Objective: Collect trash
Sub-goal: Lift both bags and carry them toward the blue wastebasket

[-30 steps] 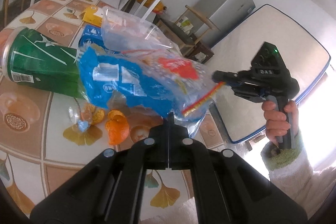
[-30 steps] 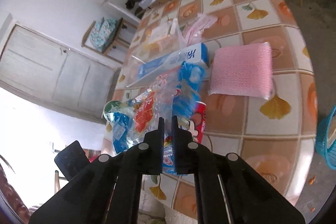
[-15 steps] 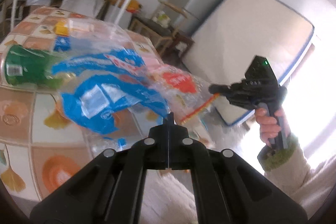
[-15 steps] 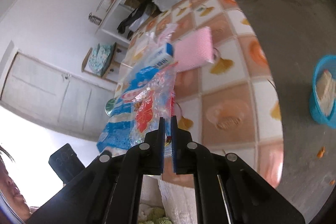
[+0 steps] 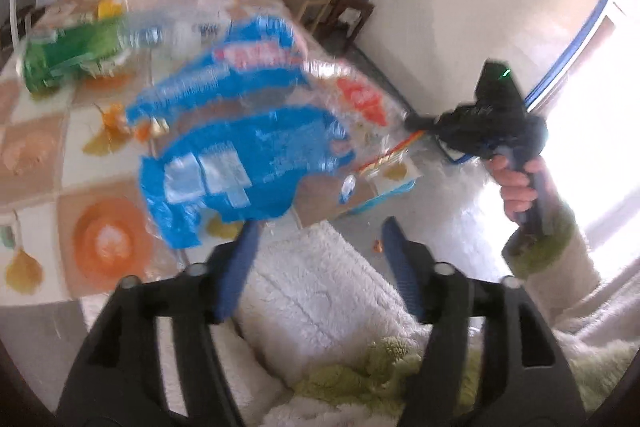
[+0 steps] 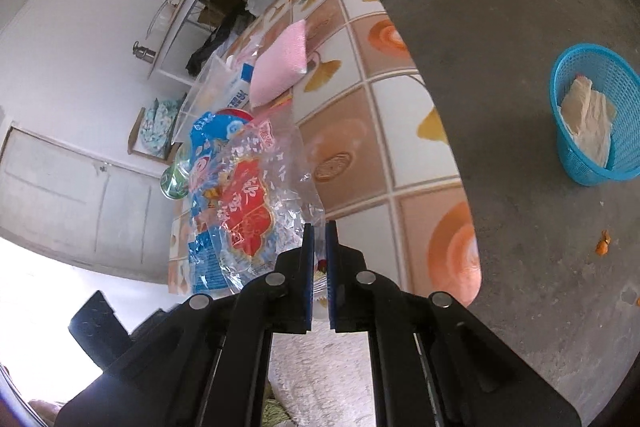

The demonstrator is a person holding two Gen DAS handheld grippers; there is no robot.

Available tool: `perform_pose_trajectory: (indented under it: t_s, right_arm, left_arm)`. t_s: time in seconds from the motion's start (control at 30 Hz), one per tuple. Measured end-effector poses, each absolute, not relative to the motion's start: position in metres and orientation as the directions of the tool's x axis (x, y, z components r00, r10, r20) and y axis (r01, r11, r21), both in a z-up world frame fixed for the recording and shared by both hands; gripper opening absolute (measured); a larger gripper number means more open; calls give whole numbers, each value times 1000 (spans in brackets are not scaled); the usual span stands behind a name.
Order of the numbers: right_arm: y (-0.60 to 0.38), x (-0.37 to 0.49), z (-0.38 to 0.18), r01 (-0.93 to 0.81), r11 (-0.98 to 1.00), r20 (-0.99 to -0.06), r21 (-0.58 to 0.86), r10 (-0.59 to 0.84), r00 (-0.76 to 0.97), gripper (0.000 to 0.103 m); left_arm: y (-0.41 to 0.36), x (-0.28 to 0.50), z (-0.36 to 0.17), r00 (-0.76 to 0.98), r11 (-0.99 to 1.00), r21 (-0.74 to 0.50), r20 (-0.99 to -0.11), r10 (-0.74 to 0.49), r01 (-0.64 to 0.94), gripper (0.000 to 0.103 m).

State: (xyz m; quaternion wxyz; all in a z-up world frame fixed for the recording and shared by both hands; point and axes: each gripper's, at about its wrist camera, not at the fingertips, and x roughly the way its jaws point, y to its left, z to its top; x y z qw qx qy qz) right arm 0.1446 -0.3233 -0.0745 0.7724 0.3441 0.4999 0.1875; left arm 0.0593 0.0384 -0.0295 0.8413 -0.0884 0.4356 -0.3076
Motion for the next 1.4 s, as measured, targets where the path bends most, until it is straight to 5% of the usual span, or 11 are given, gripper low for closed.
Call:
perform_pose_trajectory:
  t_s: [0.13, 0.6, 0.77, 0.93, 1.13, 1.4]
  right_arm:
    - [-332, 146, -84, 66, 673, -628, 736, 644, 437, 6]
    - [-364, 140, -112, 136, 623, -604, 771, 645, 468, 6]
    - [-368, 142, -118, 138, 604, -589, 785, 657, 471, 6]
    - [-374, 141, -121, 135, 578, -564, 805, 672, 480, 6]
    - [-381, 132, -108, 122, 564, -536, 817, 664, 522, 4]
    - [-398, 114, -74, 78, 563, -486, 823, 628, 608, 3]
  left_arm:
    - [37, 66, -11, 558, 857, -302, -659, -505, 418, 83]
    - [-72, 116, -67, 505, 812, 54, -807, -308, 581, 84]
    - [-74, 121, -74, 462, 818, 3, -826, -322, 576, 59]
    - [-66, 122, -71, 464, 825, -16, -821, -334, 565, 13]
    - [-58, 110, -57, 483, 833, -56, -792, -372, 551, 2]
    - [-44, 102, -1, 558, 833, -121, -690, -461, 539, 1]
